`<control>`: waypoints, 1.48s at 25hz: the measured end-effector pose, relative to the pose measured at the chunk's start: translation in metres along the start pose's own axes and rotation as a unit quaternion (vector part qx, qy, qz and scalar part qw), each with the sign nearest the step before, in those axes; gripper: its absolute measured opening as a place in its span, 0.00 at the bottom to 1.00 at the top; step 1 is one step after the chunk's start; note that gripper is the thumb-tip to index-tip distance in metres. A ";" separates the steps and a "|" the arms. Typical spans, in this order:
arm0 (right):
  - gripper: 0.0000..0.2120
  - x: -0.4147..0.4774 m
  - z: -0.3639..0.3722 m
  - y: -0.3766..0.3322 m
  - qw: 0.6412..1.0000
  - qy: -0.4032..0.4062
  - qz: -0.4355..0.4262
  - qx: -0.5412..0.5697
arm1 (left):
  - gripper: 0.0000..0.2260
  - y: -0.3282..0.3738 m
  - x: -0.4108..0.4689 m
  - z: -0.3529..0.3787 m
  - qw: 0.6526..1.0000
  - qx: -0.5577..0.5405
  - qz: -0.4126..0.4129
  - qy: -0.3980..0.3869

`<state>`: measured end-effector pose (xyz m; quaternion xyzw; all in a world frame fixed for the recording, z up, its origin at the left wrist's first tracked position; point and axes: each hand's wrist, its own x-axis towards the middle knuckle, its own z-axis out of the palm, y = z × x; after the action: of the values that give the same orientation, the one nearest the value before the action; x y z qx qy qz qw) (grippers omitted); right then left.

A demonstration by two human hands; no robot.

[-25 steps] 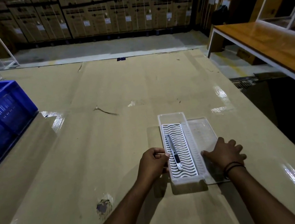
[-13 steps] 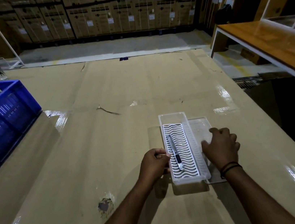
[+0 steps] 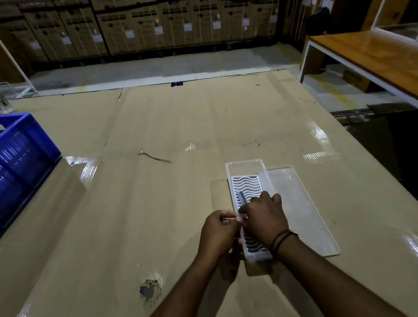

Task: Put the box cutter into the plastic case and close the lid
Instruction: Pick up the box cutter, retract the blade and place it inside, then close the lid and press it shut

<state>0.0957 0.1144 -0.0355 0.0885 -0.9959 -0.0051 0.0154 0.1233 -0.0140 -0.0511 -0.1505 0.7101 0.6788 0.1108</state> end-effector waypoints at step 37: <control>0.09 0.003 -0.023 0.117 0.907 -0.014 0.314 0.280 | 0.09 0.001 -0.004 -0.001 0.999 0.030 -0.013 0.009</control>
<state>0.0727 0.2287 -0.0112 -0.2286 -0.9329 0.2775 -0.0232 0.1264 -0.0147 -0.0489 -0.1623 0.7294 0.6542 0.1173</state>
